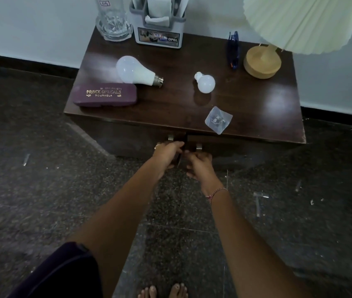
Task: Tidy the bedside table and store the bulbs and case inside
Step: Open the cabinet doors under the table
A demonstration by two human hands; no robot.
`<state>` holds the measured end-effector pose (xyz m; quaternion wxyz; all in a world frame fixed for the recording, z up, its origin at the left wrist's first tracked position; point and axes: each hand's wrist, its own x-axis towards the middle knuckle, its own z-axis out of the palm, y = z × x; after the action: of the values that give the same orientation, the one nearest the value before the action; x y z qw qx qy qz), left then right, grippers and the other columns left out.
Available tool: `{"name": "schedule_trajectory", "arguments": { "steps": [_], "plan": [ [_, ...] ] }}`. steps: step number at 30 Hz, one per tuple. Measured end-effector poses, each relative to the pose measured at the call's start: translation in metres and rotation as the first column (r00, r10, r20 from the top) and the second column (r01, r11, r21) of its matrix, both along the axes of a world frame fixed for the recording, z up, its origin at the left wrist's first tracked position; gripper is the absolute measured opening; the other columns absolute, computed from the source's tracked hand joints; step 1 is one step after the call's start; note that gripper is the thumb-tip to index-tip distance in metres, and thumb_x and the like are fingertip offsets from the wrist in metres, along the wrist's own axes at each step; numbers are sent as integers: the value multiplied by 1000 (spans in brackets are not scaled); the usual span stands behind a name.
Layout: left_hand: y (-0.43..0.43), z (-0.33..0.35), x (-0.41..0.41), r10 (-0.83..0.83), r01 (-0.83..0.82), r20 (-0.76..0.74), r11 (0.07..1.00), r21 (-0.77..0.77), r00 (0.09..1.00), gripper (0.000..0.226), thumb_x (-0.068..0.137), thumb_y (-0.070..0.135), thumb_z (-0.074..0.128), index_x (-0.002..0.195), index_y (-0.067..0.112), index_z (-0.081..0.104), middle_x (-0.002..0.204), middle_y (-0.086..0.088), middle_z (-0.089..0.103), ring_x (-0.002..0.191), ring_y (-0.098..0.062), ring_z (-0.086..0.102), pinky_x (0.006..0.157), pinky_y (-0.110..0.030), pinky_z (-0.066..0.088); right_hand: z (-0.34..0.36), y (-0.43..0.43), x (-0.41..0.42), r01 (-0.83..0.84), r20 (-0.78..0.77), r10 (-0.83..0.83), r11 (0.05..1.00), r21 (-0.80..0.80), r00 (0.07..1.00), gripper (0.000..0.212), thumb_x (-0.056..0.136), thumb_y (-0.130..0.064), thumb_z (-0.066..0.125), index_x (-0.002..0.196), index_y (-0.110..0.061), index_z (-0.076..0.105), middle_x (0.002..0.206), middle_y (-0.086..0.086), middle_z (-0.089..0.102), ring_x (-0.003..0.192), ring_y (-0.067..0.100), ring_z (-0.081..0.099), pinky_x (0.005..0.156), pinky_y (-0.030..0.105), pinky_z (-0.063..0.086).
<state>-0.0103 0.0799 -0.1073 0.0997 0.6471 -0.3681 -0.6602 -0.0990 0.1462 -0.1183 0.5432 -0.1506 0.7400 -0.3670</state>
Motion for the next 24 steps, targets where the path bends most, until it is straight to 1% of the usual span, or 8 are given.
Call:
{"name": "schedule_trajectory", "arguments": {
  "steps": [3,5,8,14,17,19,21,24],
  "plan": [
    [11,-4,22,1,-1,61,1000,-15,998,58,77,70,47,80,15,64,90,0,64,92,-20,56,77,-33,43,-1,18,5,151,17,-152,988,25,988,66,77,-67,49,123,-20,46,130,3,54,112,22,51,74,32,47],
    [23,-4,38,-5,4,140,1000,7,990,87,62,86,38,99,13,68,107,-8,66,106,-27,56,98,-42,42,1,30,9,200,-68,-197,978,51,978,74,70,-78,44,113,-18,54,113,0,63,110,23,54,91,43,46],
    [43,-3,56,-101,95,340,995,34,935,111,51,95,26,118,14,61,124,-15,59,118,-36,50,105,-49,37,4,47,15,196,-272,-146,966,166,951,73,68,-83,37,93,-20,65,120,5,61,117,32,50,100,51,40],
    [75,-1,86,-149,223,554,972,-69,819,61,80,65,44,104,13,64,95,-9,66,99,-33,57,88,-43,49,-5,80,14,158,-448,-37,959,237,893,53,80,-68,41,70,-18,58,109,13,63,106,35,52,95,46,39],
    [87,7,99,-13,160,587,967,-199,810,56,79,49,61,114,6,50,112,-14,57,110,-35,52,87,-44,48,-1,103,11,327,-486,-253,942,73,837,40,75,-44,67,93,-12,50,116,14,50,88,25,57,70,33,50],
    [99,14,108,66,185,620,925,-333,782,68,77,33,68,125,-1,32,136,-21,33,126,-39,35,94,-49,43,7,122,8,304,-583,-286,950,-71,760,60,74,-23,72,120,-10,36,133,15,32,105,8,51,73,18,49],
    [111,18,118,56,258,592,864,-432,804,81,80,13,65,140,-2,13,152,-21,1,141,-39,10,106,-47,35,11,142,4,31,-775,-67,998,-60,629,77,81,-12,64,142,-9,17,151,12,11,135,4,22,102,17,33],
    [119,16,138,-121,509,660,742,-436,741,87,84,-3,54,148,5,-5,152,-16,-30,142,-33,-23,115,-44,21,14,166,-1,-333,-845,397,900,281,358,70,90,-6,49,148,-14,10,157,6,-13,141,30,-22,109,33,32]
  ]
}}
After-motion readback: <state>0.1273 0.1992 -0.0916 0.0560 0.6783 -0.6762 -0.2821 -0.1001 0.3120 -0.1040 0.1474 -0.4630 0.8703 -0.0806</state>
